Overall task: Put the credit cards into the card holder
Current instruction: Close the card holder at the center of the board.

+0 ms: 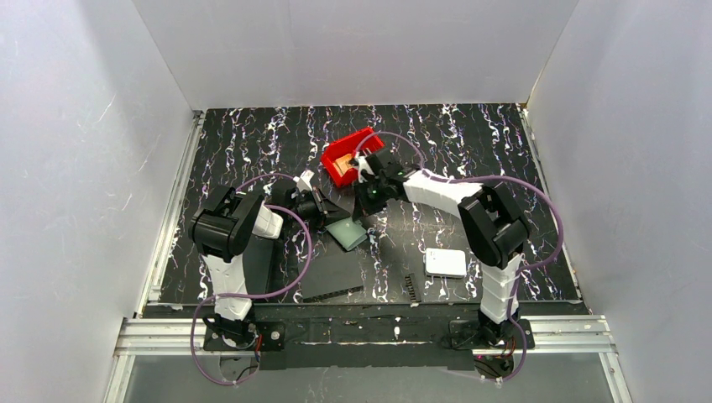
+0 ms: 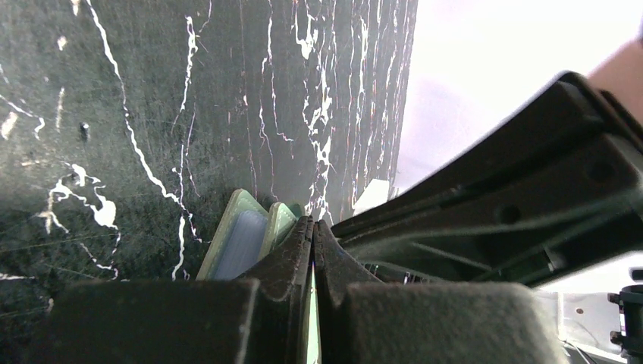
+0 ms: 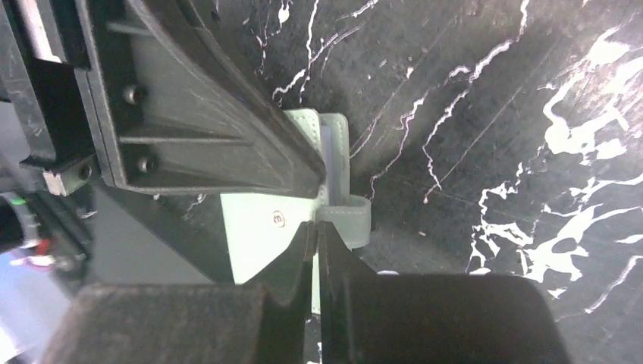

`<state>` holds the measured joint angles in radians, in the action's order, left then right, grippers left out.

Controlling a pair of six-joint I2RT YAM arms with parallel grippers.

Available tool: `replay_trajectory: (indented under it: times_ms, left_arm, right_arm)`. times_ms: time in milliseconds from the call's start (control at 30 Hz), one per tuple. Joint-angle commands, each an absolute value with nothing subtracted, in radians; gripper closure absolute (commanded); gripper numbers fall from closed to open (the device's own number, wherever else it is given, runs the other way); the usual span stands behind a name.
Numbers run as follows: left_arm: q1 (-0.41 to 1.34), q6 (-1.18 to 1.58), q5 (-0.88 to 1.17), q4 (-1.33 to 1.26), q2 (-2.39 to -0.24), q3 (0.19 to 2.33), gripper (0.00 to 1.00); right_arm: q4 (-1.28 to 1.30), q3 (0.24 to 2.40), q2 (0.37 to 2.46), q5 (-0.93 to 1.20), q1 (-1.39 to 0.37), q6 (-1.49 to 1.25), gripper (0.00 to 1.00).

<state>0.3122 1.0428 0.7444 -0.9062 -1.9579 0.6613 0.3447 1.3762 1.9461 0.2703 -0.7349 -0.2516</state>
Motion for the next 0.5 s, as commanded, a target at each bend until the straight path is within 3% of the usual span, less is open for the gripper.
replay_trajectory:
  times_ms: [0,467]
  left_arm:
    - [0.321,0.925,0.59,-0.619,-2.028,0.61,1.0]
    - [0.326,0.917,0.585,-0.594,-2.035,0.622,1.0]
  right_arm:
    - [0.081,1.257,1.908,0.652,-0.636,-0.471,0.99]
    - [-0.473,1.05,1.99,0.883,-0.558,-0.862,0.99]
